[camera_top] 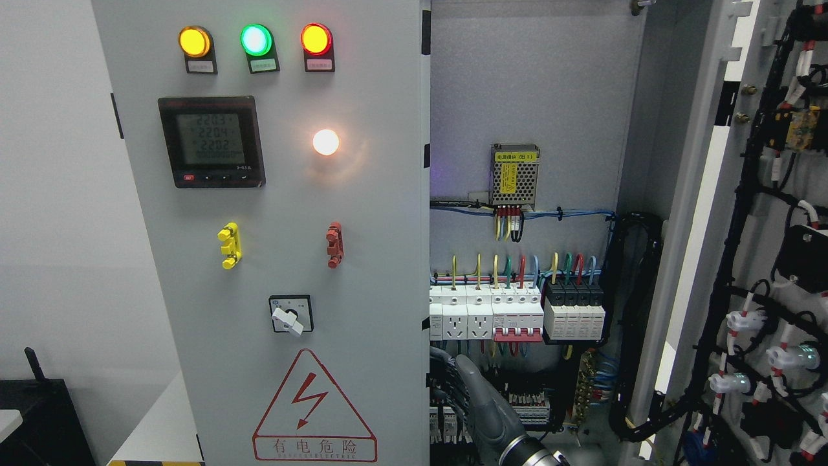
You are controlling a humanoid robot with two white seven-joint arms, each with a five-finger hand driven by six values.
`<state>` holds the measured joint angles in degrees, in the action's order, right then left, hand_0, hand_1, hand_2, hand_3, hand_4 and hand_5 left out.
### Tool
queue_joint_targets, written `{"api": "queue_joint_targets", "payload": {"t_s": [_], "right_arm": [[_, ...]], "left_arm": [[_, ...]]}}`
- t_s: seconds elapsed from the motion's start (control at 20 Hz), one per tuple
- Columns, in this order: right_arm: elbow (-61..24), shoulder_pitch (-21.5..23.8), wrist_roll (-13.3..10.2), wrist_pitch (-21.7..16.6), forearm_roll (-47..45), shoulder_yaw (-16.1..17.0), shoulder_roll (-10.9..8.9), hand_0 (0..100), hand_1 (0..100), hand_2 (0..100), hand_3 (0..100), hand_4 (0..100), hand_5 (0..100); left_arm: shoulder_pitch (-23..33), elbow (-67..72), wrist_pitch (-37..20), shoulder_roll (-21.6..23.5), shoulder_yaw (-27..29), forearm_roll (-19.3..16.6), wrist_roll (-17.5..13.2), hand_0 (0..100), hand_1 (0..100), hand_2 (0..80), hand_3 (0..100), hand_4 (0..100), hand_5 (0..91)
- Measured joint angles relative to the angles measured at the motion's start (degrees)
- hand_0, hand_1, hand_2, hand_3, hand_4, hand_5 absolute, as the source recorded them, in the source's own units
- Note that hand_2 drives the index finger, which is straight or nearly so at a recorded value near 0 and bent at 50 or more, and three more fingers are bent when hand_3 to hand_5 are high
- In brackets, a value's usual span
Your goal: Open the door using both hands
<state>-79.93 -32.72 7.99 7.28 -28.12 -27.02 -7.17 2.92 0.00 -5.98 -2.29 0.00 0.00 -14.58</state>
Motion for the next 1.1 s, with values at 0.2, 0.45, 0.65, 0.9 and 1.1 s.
{"api": "queue_joint_targets", "payload": {"t_s": [0.2,0.45,0.65,0.9,1.1], "right_arm": [[0.1,-0.5,0.5,0.2,0.0,-0.1,-0.14,11,0,0,0,0,0],[0.3,-0.9,2.0,1.1,0.0,-0.1,-0.44,11,0,0,0,0,0],[0.5,-1.2,2.8,1.3,-0.1,-0.1,-0.61,11,0,0,0,0,0],[1.1,-1.7,4.2,1.4,-2.2,-0.1,-0.79,11,0,0,0,0,0],[1.4,-2.0,4.4,1.5,-3.8,-0.1,-0.99,11,0,0,0,0,0]], "left_arm": [[0.0,0.0,0.0,0.0,0.0,0.0,0.0,0,0,0.0,0,3,0.0],[0.0,0.0,0.0,0.0,0.0,0.0,0.0,0,0,0.0,0,3,0.0],[0.0,0.0,0.0,0.0,0.0,0.0,0.0,0,0,0.0,0,3,0.0],[0.0,0.0,0.0,0.0,0.0,0.0,0.0,0,0,0.0,0,3,0.0],[0.0,0.0,0.0,0.0,0.0,0.0,0.0,0,0,0.0,0,3,0.0]]}}
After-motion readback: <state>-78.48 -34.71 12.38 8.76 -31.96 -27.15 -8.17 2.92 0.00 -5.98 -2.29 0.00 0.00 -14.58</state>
